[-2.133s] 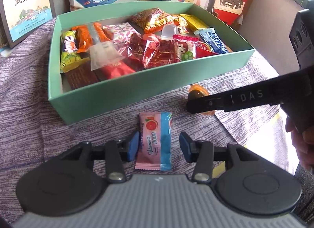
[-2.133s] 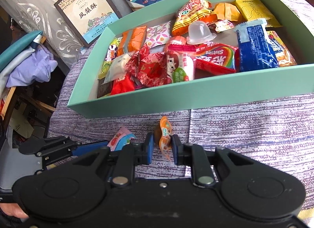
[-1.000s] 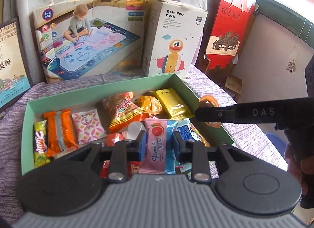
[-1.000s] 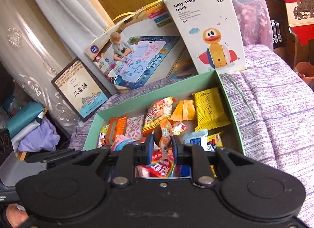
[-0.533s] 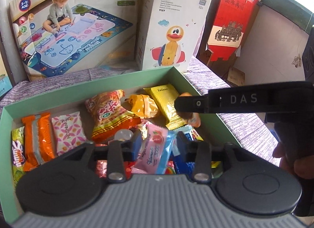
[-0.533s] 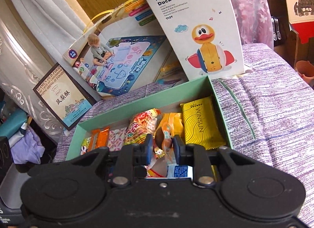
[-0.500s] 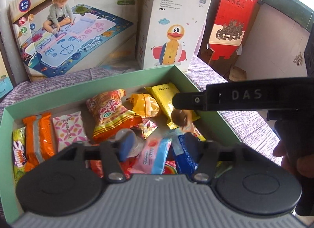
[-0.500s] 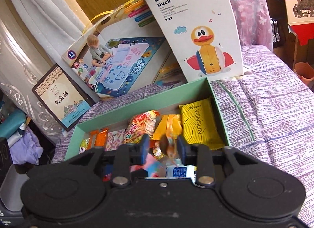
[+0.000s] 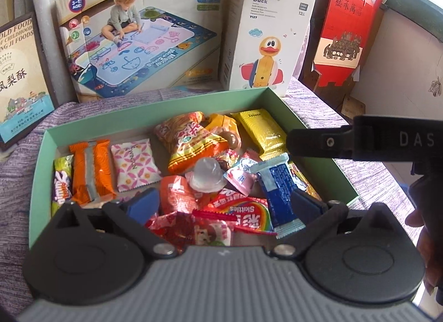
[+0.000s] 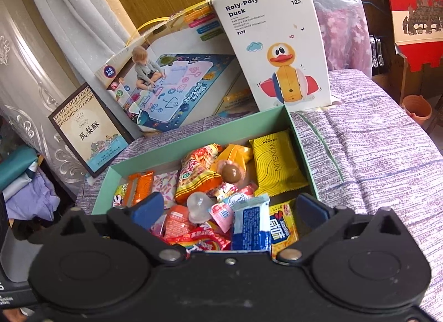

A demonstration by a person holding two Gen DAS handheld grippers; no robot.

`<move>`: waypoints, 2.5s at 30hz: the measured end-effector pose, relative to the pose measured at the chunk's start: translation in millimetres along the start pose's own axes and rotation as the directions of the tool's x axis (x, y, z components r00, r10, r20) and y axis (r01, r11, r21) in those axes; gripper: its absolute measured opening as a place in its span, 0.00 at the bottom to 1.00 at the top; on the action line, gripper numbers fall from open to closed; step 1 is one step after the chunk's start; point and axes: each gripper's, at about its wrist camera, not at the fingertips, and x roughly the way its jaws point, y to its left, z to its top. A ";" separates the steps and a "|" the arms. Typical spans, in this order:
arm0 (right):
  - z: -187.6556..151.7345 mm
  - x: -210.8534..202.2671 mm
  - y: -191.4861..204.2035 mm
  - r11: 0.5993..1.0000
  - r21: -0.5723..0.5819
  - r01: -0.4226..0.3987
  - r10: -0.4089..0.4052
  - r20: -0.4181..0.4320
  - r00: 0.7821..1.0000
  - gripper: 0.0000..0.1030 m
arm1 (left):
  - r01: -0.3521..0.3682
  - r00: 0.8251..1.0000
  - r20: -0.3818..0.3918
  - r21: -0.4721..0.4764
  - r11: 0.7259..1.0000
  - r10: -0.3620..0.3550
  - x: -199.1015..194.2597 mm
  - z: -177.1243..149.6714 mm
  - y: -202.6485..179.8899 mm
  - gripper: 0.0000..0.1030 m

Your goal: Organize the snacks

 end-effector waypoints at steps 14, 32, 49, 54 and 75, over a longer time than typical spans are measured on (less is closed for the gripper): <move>-26.8 -59.4 47.1 0.997 -0.069 -0.018 0.019 0.025 0.999 1.00 | -0.032 0.997 0.072 -0.031 0.999 0.034 -80.0 -26.9 6.7 1.00; -76.9 -87.0 66.6 0.984 -0.172 0.056 -0.066 -0.050 0.997 1.00 | -0.107 0.991 0.074 -0.113 0.988 0.116 -135.4 -86.7 39.0 1.00; -84.9 -62.8 64.9 0.963 -0.248 0.102 -0.132 -0.106 0.986 1.00 | -0.209 0.977 0.015 -0.153 0.966 0.214 -123.0 -99.9 56.8 1.00; -82.1 -59.8 62.8 0.962 -0.250 0.107 -0.138 -0.110 0.984 1.00 | -0.214 0.976 0.013 -0.164 0.963 0.219 -122.6 -95.9 58.7 1.00; -84.1 -54.7 56.6 0.963 -0.234 0.137 -0.170 -0.129 0.977 1.00 | -0.271 0.963 -0.045 -0.192 0.943 0.267 -107.5 -94.3 67.3 1.00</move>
